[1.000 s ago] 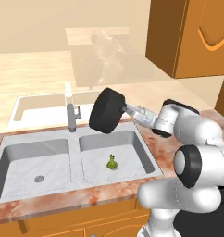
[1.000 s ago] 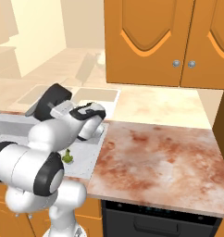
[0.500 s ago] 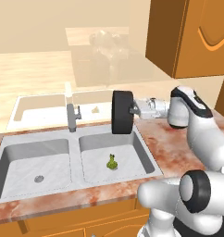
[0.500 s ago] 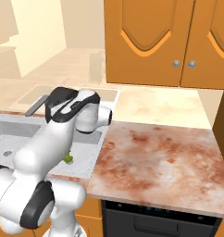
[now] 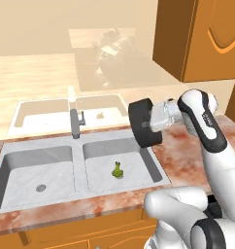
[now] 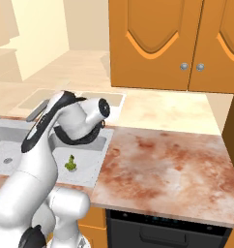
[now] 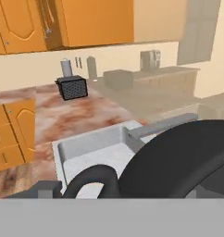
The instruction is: Dump the broccoli from the pot into the sink. Then turn on the water and wash the broccoli. Then turn off the water and put the broccoli back in the pot.
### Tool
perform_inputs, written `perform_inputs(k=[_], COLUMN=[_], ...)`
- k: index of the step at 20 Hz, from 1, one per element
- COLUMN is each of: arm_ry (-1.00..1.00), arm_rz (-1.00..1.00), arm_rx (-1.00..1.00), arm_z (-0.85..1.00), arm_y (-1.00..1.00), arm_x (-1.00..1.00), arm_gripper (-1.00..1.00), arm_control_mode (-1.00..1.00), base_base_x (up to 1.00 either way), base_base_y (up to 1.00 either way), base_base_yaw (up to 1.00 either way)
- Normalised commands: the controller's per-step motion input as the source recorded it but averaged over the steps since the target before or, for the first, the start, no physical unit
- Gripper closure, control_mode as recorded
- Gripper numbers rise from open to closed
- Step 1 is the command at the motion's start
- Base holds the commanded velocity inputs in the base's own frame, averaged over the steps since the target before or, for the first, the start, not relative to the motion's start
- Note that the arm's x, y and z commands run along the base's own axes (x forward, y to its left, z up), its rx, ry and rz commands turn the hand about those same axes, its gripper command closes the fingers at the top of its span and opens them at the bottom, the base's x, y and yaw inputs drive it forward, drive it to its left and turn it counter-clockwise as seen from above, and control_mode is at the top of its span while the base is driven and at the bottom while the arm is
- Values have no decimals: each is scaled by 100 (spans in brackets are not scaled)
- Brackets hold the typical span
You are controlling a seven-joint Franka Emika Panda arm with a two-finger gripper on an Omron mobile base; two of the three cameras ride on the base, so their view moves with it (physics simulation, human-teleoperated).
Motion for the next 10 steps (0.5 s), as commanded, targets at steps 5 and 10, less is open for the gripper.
perform_inputs(k=[5, 10], arm_ry=[19, 30], arm_rz=[-24, -29], arm_rx=[-37, -32], arm_z=[0, -5], arm_y=[-11, -22], arm_x=[-19, -1], arm_gripper=[100, 100], arm_control_mode=[-100, -100], base_base_x=[0, 0], base_base_y=[0, 0], base_base_yaw=[0, 0])
